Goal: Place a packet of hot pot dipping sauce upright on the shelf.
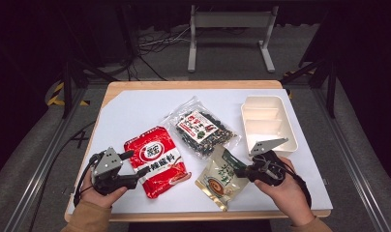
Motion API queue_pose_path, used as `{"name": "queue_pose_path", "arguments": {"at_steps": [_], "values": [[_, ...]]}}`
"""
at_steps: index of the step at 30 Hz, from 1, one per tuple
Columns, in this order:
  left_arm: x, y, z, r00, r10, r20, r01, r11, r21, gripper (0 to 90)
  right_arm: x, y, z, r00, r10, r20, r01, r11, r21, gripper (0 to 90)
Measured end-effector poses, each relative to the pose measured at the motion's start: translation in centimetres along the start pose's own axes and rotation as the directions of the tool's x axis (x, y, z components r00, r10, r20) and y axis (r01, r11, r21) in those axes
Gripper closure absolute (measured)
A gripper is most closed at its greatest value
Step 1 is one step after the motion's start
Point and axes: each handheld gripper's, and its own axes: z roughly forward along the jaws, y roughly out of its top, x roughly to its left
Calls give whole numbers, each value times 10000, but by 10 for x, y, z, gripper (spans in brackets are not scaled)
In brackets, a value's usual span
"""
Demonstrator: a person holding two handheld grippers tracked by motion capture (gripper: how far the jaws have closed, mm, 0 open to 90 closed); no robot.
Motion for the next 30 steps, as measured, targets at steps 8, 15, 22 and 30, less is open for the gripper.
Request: {"name": "queue_pose_path", "arguments": {"at_steps": [8, 15, 22, 30], "values": [[0, 0, 0, 10000, -1, -10, 1, 10000, -19, 278, 13, 14, -16, 9890, -1361, 583, 1350, 9906, 234, 900], [1, 0, 0, 10000, -44, -9, 44, 10000, 8, 277, 16, 22, -25, 9758, -1967, 957, 1937, 9803, 399, 900], [2, 0, 0, 10000, -91, -27, 91, 10000, 6, 277, 13, 31, -34, 9626, -2510, 1015, 2456, 9673, 632, 900], [5, -1, -1, 9998, -202, -55, 202, 9998, 25, 277, 9, 43, -48, 9476, -3012, 1067, 2960, 9532, 621, 900]]}}
